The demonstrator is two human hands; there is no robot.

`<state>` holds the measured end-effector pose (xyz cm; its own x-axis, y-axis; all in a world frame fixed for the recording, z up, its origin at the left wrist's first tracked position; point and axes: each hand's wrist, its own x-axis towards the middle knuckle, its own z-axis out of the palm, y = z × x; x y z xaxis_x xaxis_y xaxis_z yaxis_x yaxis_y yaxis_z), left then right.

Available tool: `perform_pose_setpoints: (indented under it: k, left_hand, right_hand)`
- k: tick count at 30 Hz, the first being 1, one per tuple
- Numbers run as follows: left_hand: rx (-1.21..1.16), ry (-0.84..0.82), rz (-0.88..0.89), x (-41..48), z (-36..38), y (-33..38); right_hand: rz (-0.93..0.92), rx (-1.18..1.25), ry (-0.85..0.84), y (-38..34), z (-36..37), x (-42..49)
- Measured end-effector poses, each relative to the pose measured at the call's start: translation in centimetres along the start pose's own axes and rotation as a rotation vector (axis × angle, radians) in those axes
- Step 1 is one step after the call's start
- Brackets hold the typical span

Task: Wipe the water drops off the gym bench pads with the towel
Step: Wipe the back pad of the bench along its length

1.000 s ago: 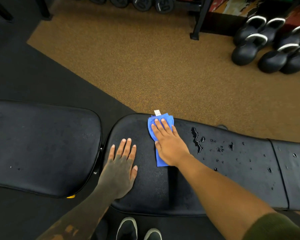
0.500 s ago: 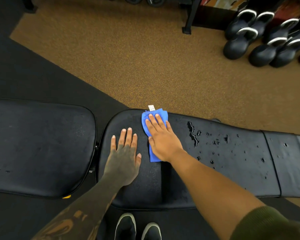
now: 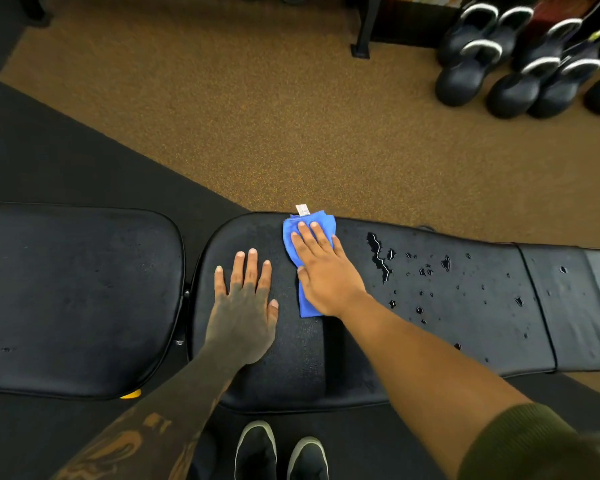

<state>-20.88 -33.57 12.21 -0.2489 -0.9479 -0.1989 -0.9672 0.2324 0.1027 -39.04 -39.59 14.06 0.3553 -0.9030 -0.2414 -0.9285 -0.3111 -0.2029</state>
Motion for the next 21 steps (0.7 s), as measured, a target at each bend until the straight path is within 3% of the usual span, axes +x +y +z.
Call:
perform_pose_setpoints:
  k: [7, 13, 21]
  left_hand:
    - [-0.028, 0.009, 0.008, 1.8, -0.5, 0.9]
    - [-0.03, 0.018, 0.011, 1.9, -0.3, 0.7]
    - [-0.025, 0.024, 0.018, 1.9, -0.3, 0.8]
  right_hand:
    - [0.128, 0.027, -0.01, 0.5, -0.2, 0.6]
    - [0.049, 0.033, 0.01, 0.0, 0.7, -2.5]
    - [0.217, 0.046, 0.022, 1.2, 0.6, -2.3]
